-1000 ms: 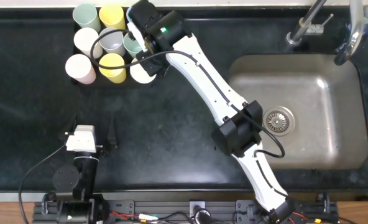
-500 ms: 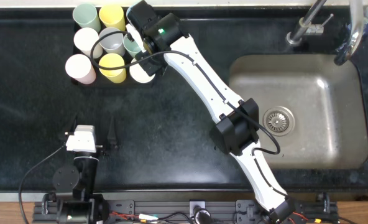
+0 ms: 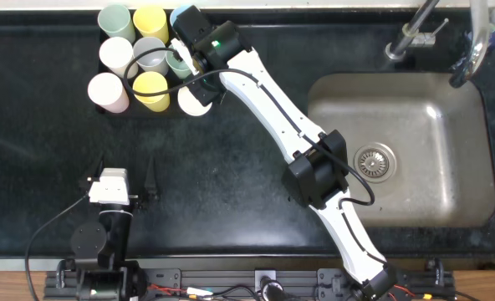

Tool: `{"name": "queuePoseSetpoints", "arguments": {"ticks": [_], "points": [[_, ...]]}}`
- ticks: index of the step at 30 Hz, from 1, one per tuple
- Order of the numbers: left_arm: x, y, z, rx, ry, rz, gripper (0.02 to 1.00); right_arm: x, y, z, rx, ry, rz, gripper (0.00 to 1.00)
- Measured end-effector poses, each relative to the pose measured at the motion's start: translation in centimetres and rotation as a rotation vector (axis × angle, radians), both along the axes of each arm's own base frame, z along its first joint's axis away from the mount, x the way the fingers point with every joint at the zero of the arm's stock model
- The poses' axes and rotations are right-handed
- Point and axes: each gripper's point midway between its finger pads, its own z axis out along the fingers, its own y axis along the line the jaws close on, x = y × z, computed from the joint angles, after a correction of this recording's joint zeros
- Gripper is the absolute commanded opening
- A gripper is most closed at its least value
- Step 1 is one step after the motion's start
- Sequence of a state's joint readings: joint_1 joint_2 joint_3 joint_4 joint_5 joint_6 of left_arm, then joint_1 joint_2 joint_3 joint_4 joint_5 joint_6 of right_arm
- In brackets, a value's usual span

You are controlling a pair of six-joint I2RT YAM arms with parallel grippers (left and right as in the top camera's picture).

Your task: Store Cups

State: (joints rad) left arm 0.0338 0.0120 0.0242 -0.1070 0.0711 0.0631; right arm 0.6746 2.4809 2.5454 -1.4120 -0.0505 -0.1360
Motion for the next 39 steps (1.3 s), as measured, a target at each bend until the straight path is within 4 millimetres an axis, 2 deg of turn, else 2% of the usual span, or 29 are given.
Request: {"name": "queuePoseSetpoints", "arguments": {"ticks": [9,10,12,13,14,27,32,35,39], "points": [[0.0,0.0,0.0,0.0,0.0,0.0,1.0,0.0,-0.1,-0.6,-0.01,0.004,0.009,0.042],[0.0,0.0,0.0,0.0,0.0,0.0,1.0,0.0,-0.1,-0.7,-0.01,0.004,0.01,0.095],[0.0,0.0,0.0,0.0,0.0,0.0,1.0,0.0,0.0,-0.8,-0.008,0.003,0.008,0.467],[0.0,0.0,0.0,0.0,0.0,0.0,1.0,0.0,0.0,-0.8,-0.009,0.003,0.012,0.781],[0.0,0.0,0.0,0.0,0.0,0.0,1.0,0.1,0.0,-0.8,-0.009,0.001,0.013,1.0],[0.0,0.0,0.0,0.0,0.0,0.0,1.0,0.3,0.0,-0.7,-0.01,-0.013,0.017,0.998],[0.0,0.0,0.0,0.0,0.0,0.0,0.998,1.2,-0.7,-0.5,-0.035,-0.046,-0.01,0.996],[0.0,0.0,0.0,0.0,0.0,0.0,1.0,2.5,-1.3,0.8,-0.015,-0.078,-0.064,0.998],[0.0,0.0,0.0,0.0,0.0,0.0,0.998,4.8,-2.6,4.5,0.055,-0.151,-0.169,0.996]]}}
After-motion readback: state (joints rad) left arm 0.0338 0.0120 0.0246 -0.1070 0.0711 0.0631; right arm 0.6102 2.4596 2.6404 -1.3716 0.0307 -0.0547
